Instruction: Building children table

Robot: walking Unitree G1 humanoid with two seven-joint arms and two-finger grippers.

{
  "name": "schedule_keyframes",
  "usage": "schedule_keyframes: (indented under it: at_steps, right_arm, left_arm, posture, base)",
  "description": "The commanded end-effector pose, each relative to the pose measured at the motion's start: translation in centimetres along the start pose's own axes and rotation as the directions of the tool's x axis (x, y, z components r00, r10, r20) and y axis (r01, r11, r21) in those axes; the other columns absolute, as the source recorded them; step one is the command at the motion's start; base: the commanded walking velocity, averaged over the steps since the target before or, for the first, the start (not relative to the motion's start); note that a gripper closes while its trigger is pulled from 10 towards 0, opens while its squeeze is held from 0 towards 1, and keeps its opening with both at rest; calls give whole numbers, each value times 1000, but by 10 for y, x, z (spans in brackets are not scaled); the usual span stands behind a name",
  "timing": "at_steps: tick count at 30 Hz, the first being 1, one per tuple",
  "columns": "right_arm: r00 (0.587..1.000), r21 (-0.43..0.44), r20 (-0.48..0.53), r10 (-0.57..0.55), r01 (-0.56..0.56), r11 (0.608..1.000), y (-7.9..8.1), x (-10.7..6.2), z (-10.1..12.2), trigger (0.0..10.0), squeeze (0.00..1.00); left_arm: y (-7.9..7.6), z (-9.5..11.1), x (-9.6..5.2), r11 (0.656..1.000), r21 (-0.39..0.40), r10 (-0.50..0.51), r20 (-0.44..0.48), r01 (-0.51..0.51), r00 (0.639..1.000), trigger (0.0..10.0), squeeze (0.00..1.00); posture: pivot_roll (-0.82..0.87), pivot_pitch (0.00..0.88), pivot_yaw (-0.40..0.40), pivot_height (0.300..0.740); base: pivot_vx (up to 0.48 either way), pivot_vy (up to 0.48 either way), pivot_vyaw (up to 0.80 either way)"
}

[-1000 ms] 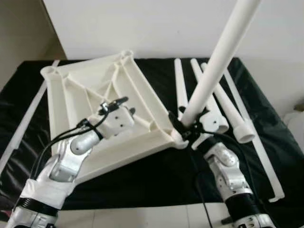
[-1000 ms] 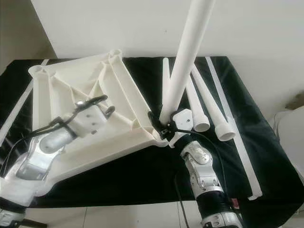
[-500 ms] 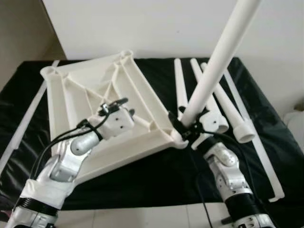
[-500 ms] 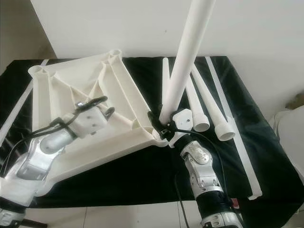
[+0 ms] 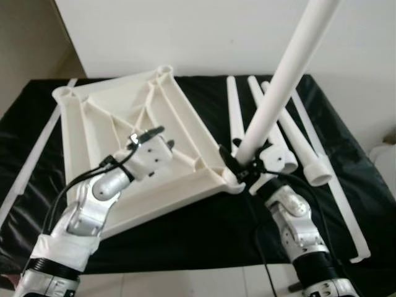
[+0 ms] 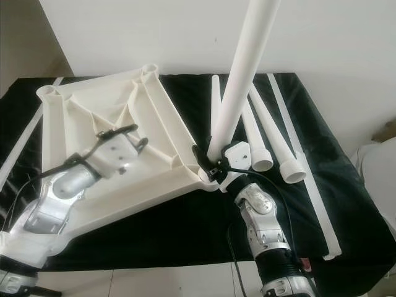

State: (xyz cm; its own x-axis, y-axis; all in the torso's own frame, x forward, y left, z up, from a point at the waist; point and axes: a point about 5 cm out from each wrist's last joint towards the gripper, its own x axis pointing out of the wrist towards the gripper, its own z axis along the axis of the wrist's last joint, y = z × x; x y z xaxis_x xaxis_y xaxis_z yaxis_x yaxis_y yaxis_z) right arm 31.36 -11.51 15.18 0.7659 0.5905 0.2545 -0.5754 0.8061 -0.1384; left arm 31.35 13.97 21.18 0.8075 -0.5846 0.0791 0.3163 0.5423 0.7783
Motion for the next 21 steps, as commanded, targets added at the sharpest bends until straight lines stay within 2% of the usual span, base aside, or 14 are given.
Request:
schedule_keyframes:
  at_steps: [1,2,3,6,7,10,16,21]
  right_arm:
    - [978,86,-209,16,2,996,11,-19,-43,10000,0]
    - [978,86,-207,15,3,996,11,-20,-43,10000,0]
    - [979,82,-203,11,6,997,11,-19,-42,10000,0]
    - [980,82,-200,8,8,997,11,-20,-42,10000,0]
    - [982,35,-189,4,2,999,11,-19,-39,10000,0]
    - [982,-42,-189,21,-30,999,16,-19,-38,10000,0]
    - [981,-61,-186,63,-75,995,30,-18,-39,10000,0]
    - [981,-58,-184,68,-80,995,34,-18,-39,10000,0]
  left_arm:
    - [1,-2,1,999,-33,11,-7,-11,1000,0,0]
    - [0,-2,1,999,-50,8,-9,-8,1000,1647,0]
    - [0,-3,1,997,-76,12,-16,-13,1000,10000,0]
    - [0,-3,1,994,-111,15,-17,-17,1000,10000,0]
    - [-1,-2,2,981,-191,26,-19,-29,999,10000,0]
    - [-2,-1,3,970,-240,25,-18,-29,1000,10000,0]
    - [-3,-1,3,967,-255,26,-20,-31,999,10000,0]
    - [-3,0,2,963,-266,26,-23,-31,999,10000,0]
  posture:
    - [-34,143,50,740]
    - [-34,144,48,740]
    - [-34,144,48,740]
    - [-36,145,48,740]
    - [-39,146,46,740]
    - [-41,147,44,740]
    - [-44,149,39,740]
    - [-42,148,38,740]
  base:
    - [0,0,0]
    - [0,0,0]
    - [0,0,0]
    - [0,0,0]
    - [0,0,0]
    - [0,0,0]
    - [0,0,0]
    - [0,0,0]
